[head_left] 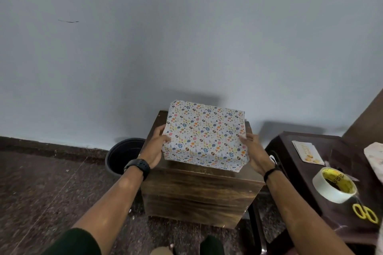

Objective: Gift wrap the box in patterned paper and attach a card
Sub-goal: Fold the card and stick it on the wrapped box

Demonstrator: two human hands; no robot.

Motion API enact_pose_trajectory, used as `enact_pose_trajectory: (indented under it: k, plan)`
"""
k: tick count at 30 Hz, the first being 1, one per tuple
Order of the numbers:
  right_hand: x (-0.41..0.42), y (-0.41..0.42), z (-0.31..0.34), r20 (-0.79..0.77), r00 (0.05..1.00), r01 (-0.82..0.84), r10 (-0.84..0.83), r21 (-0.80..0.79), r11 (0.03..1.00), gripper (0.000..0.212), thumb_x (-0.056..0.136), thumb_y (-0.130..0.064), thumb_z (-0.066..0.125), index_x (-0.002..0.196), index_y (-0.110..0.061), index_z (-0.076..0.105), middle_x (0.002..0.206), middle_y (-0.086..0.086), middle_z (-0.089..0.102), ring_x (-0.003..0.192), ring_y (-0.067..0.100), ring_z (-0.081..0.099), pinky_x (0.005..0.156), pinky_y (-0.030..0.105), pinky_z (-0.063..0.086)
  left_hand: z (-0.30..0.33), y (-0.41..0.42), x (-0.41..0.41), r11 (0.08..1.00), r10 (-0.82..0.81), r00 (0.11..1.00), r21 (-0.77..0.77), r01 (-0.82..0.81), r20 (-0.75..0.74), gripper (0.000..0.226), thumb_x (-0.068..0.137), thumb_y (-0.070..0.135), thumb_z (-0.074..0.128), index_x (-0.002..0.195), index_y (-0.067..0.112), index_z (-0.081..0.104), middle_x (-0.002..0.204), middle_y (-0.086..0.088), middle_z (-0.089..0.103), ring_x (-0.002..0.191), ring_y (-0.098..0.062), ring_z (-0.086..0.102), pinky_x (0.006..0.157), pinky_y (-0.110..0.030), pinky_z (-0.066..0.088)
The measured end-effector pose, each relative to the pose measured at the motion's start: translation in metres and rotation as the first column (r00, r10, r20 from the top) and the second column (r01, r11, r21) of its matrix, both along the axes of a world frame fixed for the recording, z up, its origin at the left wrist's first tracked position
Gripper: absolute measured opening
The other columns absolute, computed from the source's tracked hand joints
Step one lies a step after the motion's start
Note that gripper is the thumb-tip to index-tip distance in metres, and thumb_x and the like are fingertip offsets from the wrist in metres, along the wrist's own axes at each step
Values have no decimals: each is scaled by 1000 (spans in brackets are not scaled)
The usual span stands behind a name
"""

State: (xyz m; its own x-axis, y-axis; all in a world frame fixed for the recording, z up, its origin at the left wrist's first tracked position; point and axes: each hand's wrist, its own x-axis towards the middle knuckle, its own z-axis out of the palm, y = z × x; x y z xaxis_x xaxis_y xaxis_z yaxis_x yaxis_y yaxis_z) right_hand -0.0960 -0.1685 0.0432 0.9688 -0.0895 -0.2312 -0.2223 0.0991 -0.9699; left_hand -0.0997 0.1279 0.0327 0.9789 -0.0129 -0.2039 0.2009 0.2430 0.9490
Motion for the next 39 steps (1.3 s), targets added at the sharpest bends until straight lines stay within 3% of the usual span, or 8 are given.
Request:
enact_pose_trajectory:
  k: [5,9,15,21,24,27,34,39]
  plan:
    - [-2,7,-28,-48,999,9,-22,-252,968,37,99,-17,46,134,-11,33,130,9,48,109,24,51,95,43,45,-31,-5,-13,973,-53,993,217,75,-103,59,100,43,37,151,24,14,152,0,31,138,-21,32,116,-44,24]
    - [1,13,-35,-15,999,24,-31,-344,939,40,101,-18,39,139,-10,29,125,8,51,101,20,50,82,33,42,-35,-14,-23,975,-47,992,213,71,-114,56,102,43,28,152,26,10,156,4,21,142,-18,22,117,-40,18]
    - [-1,21,-39,33,999,-14,30,-405,914,43,101,-25,37,142,-16,27,139,8,47,123,28,47,106,49,37,-38,-12,-23,972,-96,978,193,132,-183,58,102,45,24,152,22,7,159,6,8,146,-14,9,120,-38,6]
    - [0,13,-30,10,992,-107,123,-433,895,46,102,-29,35,143,-10,24,144,11,40,125,27,44,98,40,39,-24,5,-12,841,-104,971,502,202,-215,88,83,71,45,150,18,24,156,-4,18,141,-25,27,116,-43,23]
    - [-1,11,-35,7,1000,16,-14,-479,878,57,100,-37,38,147,-8,22,145,14,40,128,29,44,102,43,39,-24,-3,-14,665,142,990,739,-107,15,56,88,43,62,128,5,49,127,-9,51,113,-22,51,90,-31,43]
    - [-6,16,-43,70,997,58,-21,-588,807,42,101,-35,35,134,-9,44,129,9,56,111,24,54,82,32,41,-21,-15,-19,504,198,965,826,-252,174,31,88,32,65,103,5,59,96,-4,57,87,-17,54,69,-28,38]
    - [-9,22,-42,3,998,46,-61,-699,714,47,103,-35,25,140,-8,33,138,13,48,124,33,47,96,43,39,-13,-37,-14,390,229,964,894,-220,137,21,96,19,52,107,2,56,108,-15,61,102,-30,56,72,-29,34]
    - [-6,12,-36,-56,998,-57,26,-680,731,60,102,-41,25,151,-9,10,153,12,30,138,31,31,110,43,27,-6,-29,-15,516,134,988,846,-130,70,29,98,19,46,124,7,50,123,-15,57,103,-27,55,79,-34,43]
